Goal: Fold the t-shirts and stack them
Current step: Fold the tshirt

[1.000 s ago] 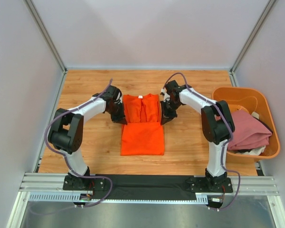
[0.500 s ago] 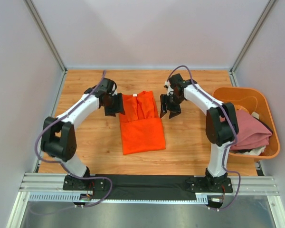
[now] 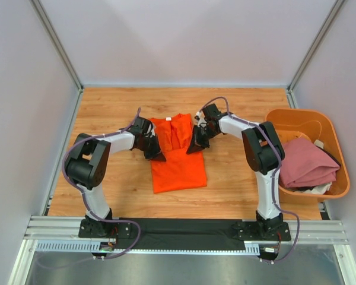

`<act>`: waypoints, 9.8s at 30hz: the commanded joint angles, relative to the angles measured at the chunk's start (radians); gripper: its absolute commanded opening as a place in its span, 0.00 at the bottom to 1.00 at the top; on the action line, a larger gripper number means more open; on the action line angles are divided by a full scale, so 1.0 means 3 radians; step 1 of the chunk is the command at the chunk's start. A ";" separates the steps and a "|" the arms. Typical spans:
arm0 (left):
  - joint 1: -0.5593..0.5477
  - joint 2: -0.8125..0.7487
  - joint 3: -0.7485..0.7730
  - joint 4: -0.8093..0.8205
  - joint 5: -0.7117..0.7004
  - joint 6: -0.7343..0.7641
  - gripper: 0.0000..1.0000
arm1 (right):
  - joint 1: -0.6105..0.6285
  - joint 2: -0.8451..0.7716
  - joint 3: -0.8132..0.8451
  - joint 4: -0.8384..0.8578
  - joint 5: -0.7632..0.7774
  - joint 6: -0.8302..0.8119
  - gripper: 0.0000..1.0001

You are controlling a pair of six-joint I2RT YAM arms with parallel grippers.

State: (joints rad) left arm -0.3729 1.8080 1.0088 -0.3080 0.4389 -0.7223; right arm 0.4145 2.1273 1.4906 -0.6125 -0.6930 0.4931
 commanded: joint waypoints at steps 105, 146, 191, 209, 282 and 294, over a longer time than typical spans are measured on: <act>0.0333 -0.0630 0.0759 -0.1448 -0.1013 0.1088 0.43 | -0.0548 -0.0928 -0.0248 -0.0945 0.1532 -0.0590 0.18; -0.0444 -0.1205 -0.1675 0.0245 -0.0609 -0.0343 0.52 | -0.0129 -0.1957 -0.3041 0.0973 0.0730 0.0238 0.41; -0.1073 -0.3980 -0.1962 -0.1963 -0.0276 -0.1038 0.00 | 0.0862 -0.4349 -0.3746 -0.0228 0.0449 0.1335 0.00; -0.0497 -0.3246 -0.1037 -0.2670 -0.0001 -0.0978 0.00 | 0.0674 -0.3149 -0.2388 -0.1154 -0.0201 0.0827 0.00; 0.0496 -0.1010 0.1062 -0.1331 -0.0369 0.1088 0.92 | -0.0533 -0.0851 0.0058 -0.0955 0.0370 -0.0553 0.68; 0.0415 -0.0679 0.0559 -0.0865 -0.0241 0.1293 0.70 | -0.0180 -0.0812 -0.0311 -0.0377 0.0888 -0.0703 0.48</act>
State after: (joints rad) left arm -0.2367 1.5692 1.1347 -0.5934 0.3645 -0.3897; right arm 0.3473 1.8523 1.3861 -0.7952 -0.4736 0.3080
